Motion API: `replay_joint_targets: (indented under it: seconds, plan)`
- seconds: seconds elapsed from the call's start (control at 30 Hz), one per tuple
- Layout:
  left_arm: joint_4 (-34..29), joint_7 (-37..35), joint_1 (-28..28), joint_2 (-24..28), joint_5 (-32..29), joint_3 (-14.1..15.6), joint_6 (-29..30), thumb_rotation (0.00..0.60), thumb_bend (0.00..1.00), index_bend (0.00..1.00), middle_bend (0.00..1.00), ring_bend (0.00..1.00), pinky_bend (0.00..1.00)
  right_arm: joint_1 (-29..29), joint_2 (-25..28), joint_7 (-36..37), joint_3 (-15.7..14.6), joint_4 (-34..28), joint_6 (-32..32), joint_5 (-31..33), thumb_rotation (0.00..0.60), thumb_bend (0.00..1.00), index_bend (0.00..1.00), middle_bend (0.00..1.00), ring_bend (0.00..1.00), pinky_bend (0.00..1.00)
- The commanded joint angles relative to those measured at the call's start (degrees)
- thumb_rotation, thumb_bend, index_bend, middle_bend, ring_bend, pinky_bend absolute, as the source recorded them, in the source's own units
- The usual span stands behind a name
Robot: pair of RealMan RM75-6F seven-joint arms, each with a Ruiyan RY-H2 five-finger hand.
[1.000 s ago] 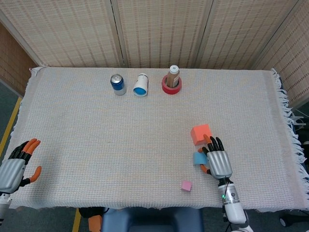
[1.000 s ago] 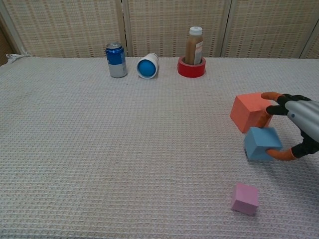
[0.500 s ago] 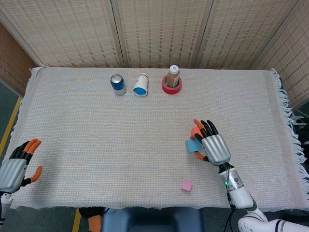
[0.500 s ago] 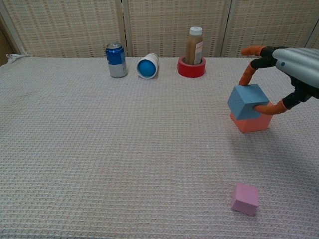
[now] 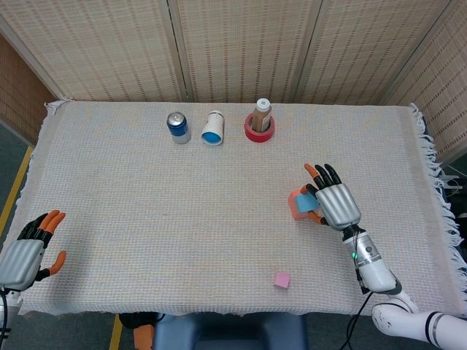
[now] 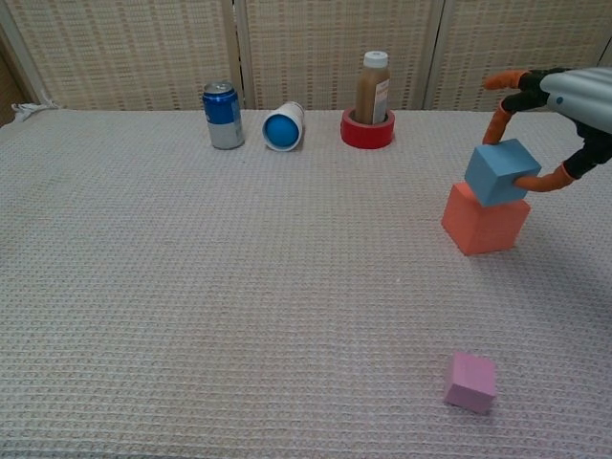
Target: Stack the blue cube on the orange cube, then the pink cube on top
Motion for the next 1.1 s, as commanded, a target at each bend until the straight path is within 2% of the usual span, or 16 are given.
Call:
replay_joint_targets:
  seconds: [0.03, 0.4, 1.1]
  plan:
    - [-0.09, 0.31, -0.07, -0.14, -0.3, -0.07, -0.18, 0.6, 0.46, 0.0, 0.0, 0.0, 0.11, 0.57, -0.83, 1.78, 0.02, 2.46, -0.41, 0.91, 0.6, 0.19, 0.58, 0.0, 0.0, 0.0]
    - [0.01, 1.27, -0.29, -0.41, -1.22, -0.17, -0.92, 0.6, 0.46, 0.0, 0.0, 0.0, 0.11, 2.47, -3.39, 4.89, -0.77, 8.09, -1.03, 0.48, 0.6, 0.19, 0.59, 0.0, 0.0, 0.0]
    - [-0.16, 0.9, -0.58, -0.23, -1.03, 0.21, -1.71, 0.6, 0.46, 0.0, 0.0, 0.0, 0.11, 3.0, -3.92, 4.12, -2.02, 9.58, -0.47, 1.19, 0.6, 0.19, 0.59, 0.0, 0.0, 0.0]
